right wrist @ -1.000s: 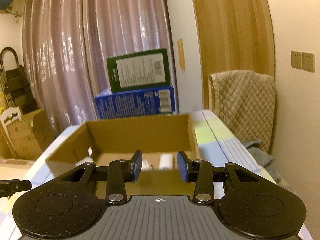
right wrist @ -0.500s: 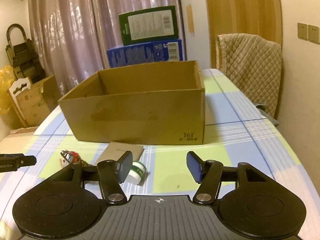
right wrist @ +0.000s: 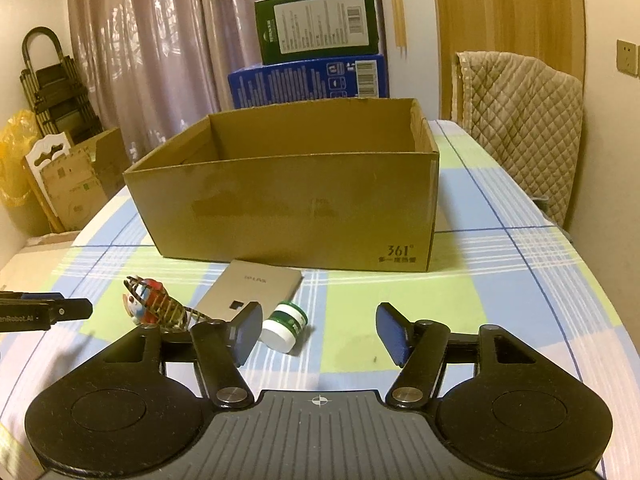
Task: Organize rigid objects
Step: 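Move left gripper to the Doraemon figure while right approaches the green-white pill bottle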
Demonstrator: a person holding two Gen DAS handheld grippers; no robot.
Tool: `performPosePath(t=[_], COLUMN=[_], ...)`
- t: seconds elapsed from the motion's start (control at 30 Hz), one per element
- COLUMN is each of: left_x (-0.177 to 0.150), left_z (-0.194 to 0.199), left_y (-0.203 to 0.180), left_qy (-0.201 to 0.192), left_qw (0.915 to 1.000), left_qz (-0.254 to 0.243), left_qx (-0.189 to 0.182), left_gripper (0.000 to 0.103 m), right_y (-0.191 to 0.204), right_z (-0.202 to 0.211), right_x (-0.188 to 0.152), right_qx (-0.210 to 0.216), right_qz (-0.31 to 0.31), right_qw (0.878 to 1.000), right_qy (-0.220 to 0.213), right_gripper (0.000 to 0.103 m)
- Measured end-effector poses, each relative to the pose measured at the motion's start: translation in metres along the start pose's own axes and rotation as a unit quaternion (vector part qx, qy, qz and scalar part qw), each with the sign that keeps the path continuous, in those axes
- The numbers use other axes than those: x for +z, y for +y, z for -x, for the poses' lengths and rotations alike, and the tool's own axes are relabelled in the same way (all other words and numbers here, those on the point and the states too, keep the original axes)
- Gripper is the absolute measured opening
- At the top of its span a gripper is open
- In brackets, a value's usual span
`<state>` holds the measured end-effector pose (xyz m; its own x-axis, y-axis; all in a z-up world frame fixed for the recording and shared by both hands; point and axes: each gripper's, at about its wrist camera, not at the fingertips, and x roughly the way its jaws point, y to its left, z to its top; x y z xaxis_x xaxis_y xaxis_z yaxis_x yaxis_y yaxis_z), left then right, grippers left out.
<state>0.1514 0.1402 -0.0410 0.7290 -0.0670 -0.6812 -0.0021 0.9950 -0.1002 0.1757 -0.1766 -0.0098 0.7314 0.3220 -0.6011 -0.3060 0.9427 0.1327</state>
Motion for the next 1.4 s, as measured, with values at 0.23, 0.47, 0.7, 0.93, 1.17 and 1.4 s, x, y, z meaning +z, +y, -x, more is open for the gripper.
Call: performPosePath(t=[0.23,0.47,0.7,0.93,1.17,1.4], left_x=[0.001,0.003,0.009,0.012,0.022,0.028], left_z=[-0.006,-0.012,-0.021,-0.031,-0.043,-0.050], left_y=[-0.006,-0.009,-0.010,-0.014,-0.012,-0.016], left_qy=[0.008,0.018,0.028,0.037,0.038,0.040], left_qw=[0.9999,0.9991,0.9971,0.9944,0.9934,0.9927], left_qz=[-0.010,-0.035,-0.067,-0.092,-0.098,-0.101], left_qx=[-0.006,-0.013,-0.023,-0.039,-0.046,-0.052], left_gripper=[0.064,0.069,0.073,0.074,0.074,0.074], right_y=[0.001,0.007,0.013,0.014,0.013,0.013], right_z=[-0.004,-0.015,-0.033,-0.056,-0.080,-0.094], right_x=[-0.002,0.003,0.008,0.006,0.011,0.010], right_qx=[0.006,0.032,0.075,0.107,0.118,0.126], right_qz=[0.014,0.084,0.189,0.251,0.272,0.277], right_qw=[1.000,0.995,0.976,0.957,0.948,0.944], right_qy=[0.014,0.043,0.080,0.102,0.116,0.129], right_gripper=[0.061,0.068,0.074,0.074,0.069,0.053])
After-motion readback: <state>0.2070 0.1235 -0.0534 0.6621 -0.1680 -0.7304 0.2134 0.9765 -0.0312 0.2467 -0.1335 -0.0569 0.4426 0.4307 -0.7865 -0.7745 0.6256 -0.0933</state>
